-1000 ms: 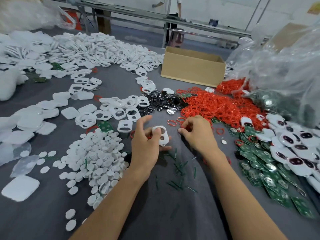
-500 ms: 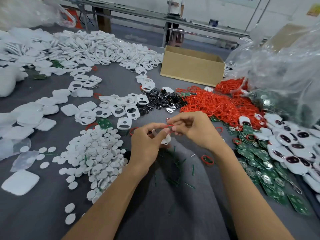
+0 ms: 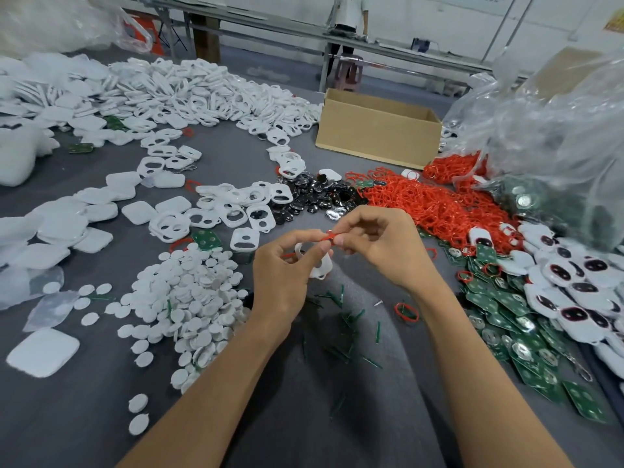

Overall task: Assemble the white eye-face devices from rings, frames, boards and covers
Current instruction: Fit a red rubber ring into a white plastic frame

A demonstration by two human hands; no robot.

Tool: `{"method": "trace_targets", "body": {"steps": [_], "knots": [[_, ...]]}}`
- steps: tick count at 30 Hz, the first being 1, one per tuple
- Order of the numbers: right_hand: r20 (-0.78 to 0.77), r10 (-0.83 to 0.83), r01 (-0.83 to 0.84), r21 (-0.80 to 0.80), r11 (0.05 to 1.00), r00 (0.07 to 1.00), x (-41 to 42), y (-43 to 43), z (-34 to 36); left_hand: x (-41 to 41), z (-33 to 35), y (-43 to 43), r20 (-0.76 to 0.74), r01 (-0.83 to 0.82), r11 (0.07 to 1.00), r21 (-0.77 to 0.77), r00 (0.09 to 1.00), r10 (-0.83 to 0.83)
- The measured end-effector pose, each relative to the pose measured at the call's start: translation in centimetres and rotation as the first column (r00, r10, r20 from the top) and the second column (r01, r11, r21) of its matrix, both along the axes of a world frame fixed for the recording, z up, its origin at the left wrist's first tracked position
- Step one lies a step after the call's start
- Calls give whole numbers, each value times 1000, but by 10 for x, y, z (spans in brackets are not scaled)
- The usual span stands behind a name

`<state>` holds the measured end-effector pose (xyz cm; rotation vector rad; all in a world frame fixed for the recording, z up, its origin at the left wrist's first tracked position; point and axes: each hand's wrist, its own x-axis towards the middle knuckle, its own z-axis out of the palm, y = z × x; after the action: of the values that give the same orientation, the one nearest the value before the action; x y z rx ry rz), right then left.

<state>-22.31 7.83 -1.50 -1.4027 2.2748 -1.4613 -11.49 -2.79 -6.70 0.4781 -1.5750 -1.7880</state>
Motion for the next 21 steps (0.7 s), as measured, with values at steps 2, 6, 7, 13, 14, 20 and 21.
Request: {"method": "trace_targets", "body": {"steps": [2,6,7,13,14,20,21], "knots": [[2,3,-3,-2,1000,1000,0,0,-1,0,-1,0,1,-4,1000,-1,1000,4],[-36,-59,58,-18,998,998,2,-3,-3,-1,-5,0,61,4,1000,-8,998,-3],[-34,-75,74,-24,997,997,1,-4,-3,-2,-6,0,76,25,1000,14,997,-26],[-29,-47,48,49,998,998,5,-7,-6,-3,-8,-3,104,122,980,157,985,-140],[-34,-42,44,65,997,999,6,-8,-7,-3,-8,-3,107,131,980,150,983,-148],[-10,-67,68,63,996,998,8,-9,-8,-3,-8,-3,76,160,961,227,980,-181],[7,-78,78,48,996,997,8,-9,-8,-4,-8,-3,79,145,958,246,982,-169]]}}
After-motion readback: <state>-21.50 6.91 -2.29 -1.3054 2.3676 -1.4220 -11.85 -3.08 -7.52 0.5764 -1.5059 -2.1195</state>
